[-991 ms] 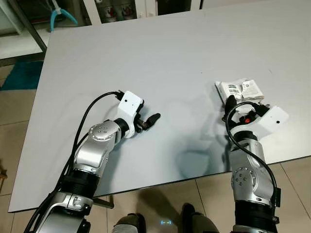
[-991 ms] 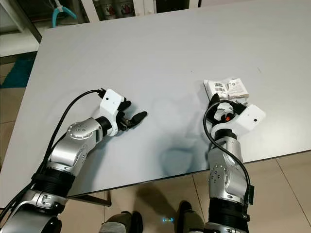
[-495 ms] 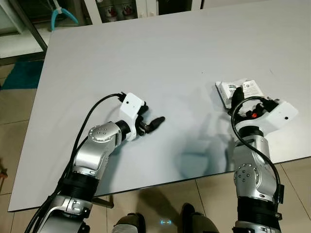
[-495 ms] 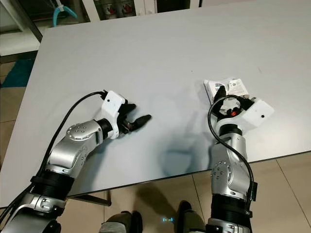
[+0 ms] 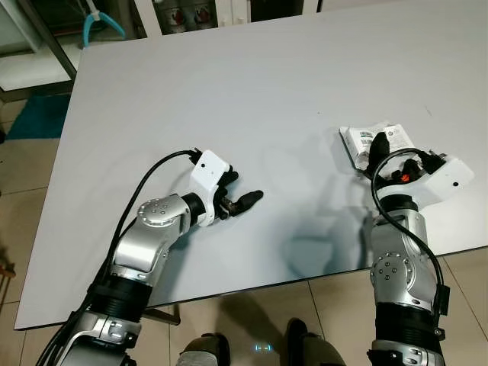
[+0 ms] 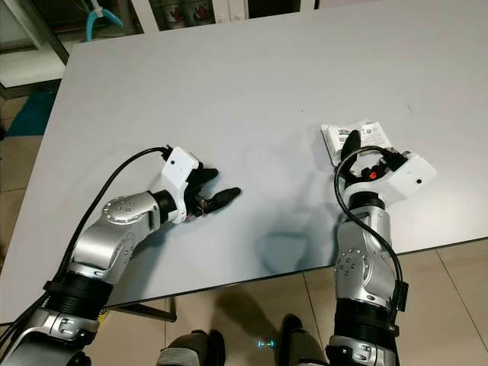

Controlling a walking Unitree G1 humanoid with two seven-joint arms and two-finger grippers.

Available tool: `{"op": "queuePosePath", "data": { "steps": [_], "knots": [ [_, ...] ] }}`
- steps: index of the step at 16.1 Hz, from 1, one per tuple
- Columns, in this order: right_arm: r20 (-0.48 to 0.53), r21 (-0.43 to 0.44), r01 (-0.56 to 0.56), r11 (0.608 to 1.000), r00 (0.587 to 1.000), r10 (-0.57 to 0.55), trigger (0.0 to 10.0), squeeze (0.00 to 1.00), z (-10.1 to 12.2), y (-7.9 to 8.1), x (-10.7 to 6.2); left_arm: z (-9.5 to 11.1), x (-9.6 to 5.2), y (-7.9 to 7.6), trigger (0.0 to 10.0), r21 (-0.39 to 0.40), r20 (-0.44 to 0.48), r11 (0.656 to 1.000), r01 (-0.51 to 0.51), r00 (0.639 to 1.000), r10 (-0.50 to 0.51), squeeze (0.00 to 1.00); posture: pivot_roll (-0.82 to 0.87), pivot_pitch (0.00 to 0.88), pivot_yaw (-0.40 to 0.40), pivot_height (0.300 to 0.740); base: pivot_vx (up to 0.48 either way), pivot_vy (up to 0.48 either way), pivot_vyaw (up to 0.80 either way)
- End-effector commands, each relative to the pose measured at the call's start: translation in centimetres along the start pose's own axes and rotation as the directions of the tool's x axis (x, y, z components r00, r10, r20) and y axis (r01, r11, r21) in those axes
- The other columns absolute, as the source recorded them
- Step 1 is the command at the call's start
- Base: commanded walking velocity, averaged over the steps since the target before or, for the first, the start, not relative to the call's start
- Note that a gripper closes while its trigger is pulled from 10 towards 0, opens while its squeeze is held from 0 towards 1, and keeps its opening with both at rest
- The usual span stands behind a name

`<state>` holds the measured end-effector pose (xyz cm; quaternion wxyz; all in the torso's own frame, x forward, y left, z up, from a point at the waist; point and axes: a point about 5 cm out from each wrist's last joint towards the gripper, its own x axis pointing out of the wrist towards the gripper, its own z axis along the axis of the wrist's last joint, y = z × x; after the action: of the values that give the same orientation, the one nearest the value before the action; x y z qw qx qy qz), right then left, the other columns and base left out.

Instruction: Picking trash to rubbish bin

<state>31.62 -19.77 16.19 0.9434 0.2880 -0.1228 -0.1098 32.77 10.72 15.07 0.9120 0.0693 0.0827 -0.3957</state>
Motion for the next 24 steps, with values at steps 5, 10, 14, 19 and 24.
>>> {"op": "queuePosePath", "data": {
  "steps": [5, 10, 14, 19, 24],
  "knots": [
    [0.010, 0.065, 0.004, 0.998, 1.000, -0.005, 10.0, 0.00, 0.1, -0.7, 0.3, -0.5, -1.3, -0.1, 10.0, 0.007, -0.035, 1.000, 0.014, 0.999, -0.014, 0.00, 0.32, 0.283, 0.091, 0.740, 0.000, 0.000, 0.00],
    [-0.022, 0.092, -0.022, 0.995, 0.999, 0.024, 10.0, 0.00, -0.5, -0.5, 1.0, -0.8, -2.3, -0.2, 10.0, 0.005, -0.057, 1.000, 0.006, 0.998, -0.006, 0.00, 0.34, 0.306, 0.083, 0.740, 0.000, 0.000, 0.00],
    [-0.025, 0.107, -0.045, 0.993, 0.999, 0.048, 10.0, 0.00, -0.6, -0.1, 2.1, -0.8, -2.9, -0.2, 10.0, 0.003, -0.068, 1.000, -0.006, 0.998, 0.006, 0.00, 0.37, 0.316, 0.081, 0.740, 0.000, 0.000, 0.00],
    [0.007, 0.150, -0.080, 0.986, 0.997, 0.079, 10.0, 0.00, -0.1, 0.3, 3.0, -0.8, -3.4, -0.1, 10.0, 0.008, -0.085, 1.000, -0.011, 0.996, 0.012, 0.00, 0.39, 0.324, 0.088, 0.740, 0.000, 0.000, 0.00],
    [0.012, 0.174, -0.091, 0.981, 0.996, 0.090, 10.0, 0.00, -0.3, 0.2, 3.1, -0.9, -3.4, -0.2, 10.0, 0.011, -0.099, 1.000, -0.006, 0.995, 0.007, 0.00, 0.39, 0.323, 0.091, 0.740, 0.000, 0.000, 0.00]
  ]
}}
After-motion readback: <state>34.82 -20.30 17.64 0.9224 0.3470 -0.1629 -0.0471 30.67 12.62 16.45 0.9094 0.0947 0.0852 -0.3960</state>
